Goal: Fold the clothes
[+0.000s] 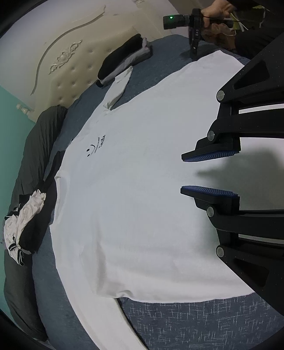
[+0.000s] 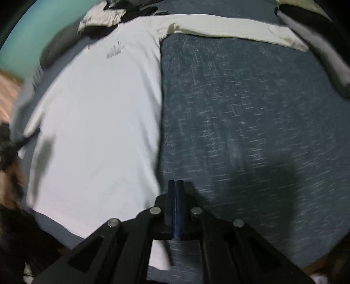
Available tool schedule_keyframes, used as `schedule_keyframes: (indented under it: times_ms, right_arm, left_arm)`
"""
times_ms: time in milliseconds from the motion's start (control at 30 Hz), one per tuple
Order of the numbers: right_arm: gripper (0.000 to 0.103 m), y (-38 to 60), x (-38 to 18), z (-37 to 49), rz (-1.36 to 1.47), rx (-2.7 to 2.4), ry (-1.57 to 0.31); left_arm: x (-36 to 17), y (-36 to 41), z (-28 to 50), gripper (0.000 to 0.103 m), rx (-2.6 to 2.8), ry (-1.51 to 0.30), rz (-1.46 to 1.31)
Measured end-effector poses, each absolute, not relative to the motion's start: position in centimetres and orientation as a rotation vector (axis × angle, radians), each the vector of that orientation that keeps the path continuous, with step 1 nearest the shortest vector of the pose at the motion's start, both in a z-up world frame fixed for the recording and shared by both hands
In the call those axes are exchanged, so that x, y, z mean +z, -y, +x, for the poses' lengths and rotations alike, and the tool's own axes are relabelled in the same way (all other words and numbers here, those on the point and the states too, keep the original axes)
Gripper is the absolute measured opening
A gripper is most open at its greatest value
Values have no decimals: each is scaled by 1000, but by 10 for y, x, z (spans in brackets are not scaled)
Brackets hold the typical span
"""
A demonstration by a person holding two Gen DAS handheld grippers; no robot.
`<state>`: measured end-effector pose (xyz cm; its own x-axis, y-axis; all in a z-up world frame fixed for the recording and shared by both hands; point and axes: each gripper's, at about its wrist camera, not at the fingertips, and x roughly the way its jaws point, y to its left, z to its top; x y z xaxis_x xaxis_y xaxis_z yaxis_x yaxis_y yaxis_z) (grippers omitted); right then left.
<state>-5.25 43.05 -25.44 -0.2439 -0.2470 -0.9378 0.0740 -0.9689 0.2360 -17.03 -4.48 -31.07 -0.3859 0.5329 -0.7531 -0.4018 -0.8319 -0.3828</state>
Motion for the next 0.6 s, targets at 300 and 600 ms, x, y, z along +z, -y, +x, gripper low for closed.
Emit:
schedule_keyframes:
  times_ms: [300,600]
  right_arm:
    - [24,-453,-256,1,1732,-2214,514]
    - [25,-439,-268,-20,1697,-2155,578]
  left_arm:
    - [-282,87,-150,24,2250,132,-1342]
    - [-286,182,-99,25,2232,152,-1571]
